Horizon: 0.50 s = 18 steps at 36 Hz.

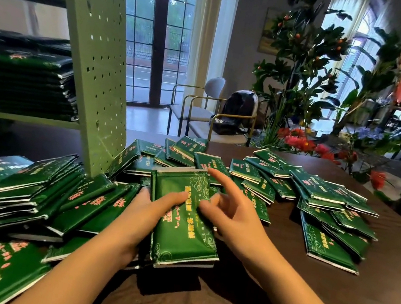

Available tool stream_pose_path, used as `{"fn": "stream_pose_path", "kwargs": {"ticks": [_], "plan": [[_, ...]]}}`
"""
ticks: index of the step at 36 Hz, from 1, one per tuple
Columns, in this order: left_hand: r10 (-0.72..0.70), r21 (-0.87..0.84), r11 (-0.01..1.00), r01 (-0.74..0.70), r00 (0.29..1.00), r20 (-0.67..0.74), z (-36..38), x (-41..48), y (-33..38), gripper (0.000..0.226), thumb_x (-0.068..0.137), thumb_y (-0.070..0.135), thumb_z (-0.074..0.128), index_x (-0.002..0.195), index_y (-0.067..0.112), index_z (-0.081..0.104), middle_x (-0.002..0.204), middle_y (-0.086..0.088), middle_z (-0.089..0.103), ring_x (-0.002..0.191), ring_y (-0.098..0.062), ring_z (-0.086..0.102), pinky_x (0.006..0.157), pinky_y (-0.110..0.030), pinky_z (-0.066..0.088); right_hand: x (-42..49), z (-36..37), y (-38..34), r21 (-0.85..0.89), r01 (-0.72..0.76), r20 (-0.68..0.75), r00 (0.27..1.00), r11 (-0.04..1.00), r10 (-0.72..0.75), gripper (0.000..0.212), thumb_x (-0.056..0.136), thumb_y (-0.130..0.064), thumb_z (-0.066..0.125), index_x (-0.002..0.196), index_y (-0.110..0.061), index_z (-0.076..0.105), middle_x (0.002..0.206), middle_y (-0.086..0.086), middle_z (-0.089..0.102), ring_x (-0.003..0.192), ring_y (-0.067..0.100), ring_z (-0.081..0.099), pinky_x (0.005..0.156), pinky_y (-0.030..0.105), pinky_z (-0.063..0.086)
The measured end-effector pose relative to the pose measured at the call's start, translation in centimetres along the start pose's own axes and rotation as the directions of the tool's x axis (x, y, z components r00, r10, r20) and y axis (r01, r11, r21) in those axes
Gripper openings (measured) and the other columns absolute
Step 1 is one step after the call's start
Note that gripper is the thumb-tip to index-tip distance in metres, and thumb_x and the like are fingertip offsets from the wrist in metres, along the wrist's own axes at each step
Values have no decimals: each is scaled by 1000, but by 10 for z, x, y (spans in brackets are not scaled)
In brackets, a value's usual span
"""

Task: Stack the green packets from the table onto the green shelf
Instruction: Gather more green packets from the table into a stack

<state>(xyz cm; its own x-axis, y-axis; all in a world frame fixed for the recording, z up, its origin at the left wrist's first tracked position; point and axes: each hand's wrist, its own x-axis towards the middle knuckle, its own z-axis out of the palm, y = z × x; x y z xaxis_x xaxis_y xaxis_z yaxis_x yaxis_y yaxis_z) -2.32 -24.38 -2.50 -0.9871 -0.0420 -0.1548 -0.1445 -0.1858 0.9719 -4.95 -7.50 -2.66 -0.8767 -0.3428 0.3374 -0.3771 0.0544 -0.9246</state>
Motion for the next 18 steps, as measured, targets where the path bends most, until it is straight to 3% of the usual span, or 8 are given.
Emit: {"fn": "stream_pose_path", "kwargs": {"ticks": [3, 5, 7, 9, 12, 14, 16, 18], "plan": [[-7, -15, 1000, 7, 1000, -13, -1, 0, 2, 66, 58, 36, 75, 118, 12, 61, 92, -11, 76, 79, -25, 74, 76, -40, 59, 7, -10, 7, -90, 11, -98, 995, 996, -20, 35, 96, -16, 52, 129, -29, 49, 64, -11, 52, 60, 0, 48, 59, 11, 38], [-15, -59, 998, 15, 1000, -14, -2, 0, 3, 57, 64, 33, 73, 114, 10, 64, 88, -11, 76, 71, -22, 73, 67, -34, 59, 11, -22, 15, -298, 25, -163, 984, 954, -77, 33, 95, -18, 56, 125, -31, 51, 70, -9, 54, 64, 4, 48, 61, 16, 39], [-33, -89, 996, 31, 999, -19, -3, -1, 4, 64, 58, 35, 74, 115, 8, 64, 89, -12, 76, 72, -24, 72, 67, -34, 58, 14, -37, 23, -562, -8, -173, 979, 827, -108, 38, 90, -20, 62, 127, -26, 53, 86, -5, 57, 80, 7, 52, 76, 24, 43], [-61, -129, 990, 57, 998, -33, -5, 1, 4, 76, 50, 38, 76, 119, 7, 63, 94, -14, 75, 79, -27, 72, 72, -36, 58, 17, -51, 30, -735, -74, -155, 986, 675, -60, 44, 87, -26, 65, 129, -22, 53, 111, -2, 57, 108, 18, 49, 94, 32, 37], [-87, -184, 980, 78, 995, -41, -6, -1, 6, 83, 48, 37, 76, 123, 7, 61, 100, -17, 74, 87, -31, 71, 75, -40, 59, 22, -63, 40, -820, -231, -189, 973, 524, 134, 59, 87, -35, 64, 140, -25, 41, 142, 1, 39, 132, 26, 32, 107, 36, 28], [-96, -187, 978, 87, 995, -40, -6, -5, 7, 77, 52, 36, 75, 122, 7, 62, 98, -17, 74, 83, -30, 72, 67, -37, 61, 24, -69, 48, -830, -264, -175, 960, 491, 219, 71, 86, -37, 65, 147, -27, 30, 154, 1, 26, 141, 26, 23, 113, 39, 26], [-96, -176, 980, 91, 995, -16, -5, -4, 11, 59, 65, 32, 74, 116, 6, 63, 83, -15, 75, 66, -23, 72, 53, -30, 59, 25, -72, 54, -837, -260, -156, 957, 481, 245, 75, 86, -40, 64, 149, -29, 25, 157, 0, 23, 144, 23, 21, 115, 41, 25], [-8, -198, 980, 12, 1000, 18, -11, -10, 9, 37, 89, 21, 62, 121, 2, 60, 54, -9, 68, 43, -11, 64, 37, -18, 48, 26, -73, 56, -857, -265, -171, 955, 442, 241, 74, 87, -46, 61, 149, -32, 23, 157, -2, 23, 144, 23, 21, 115, 42, 25]]}}
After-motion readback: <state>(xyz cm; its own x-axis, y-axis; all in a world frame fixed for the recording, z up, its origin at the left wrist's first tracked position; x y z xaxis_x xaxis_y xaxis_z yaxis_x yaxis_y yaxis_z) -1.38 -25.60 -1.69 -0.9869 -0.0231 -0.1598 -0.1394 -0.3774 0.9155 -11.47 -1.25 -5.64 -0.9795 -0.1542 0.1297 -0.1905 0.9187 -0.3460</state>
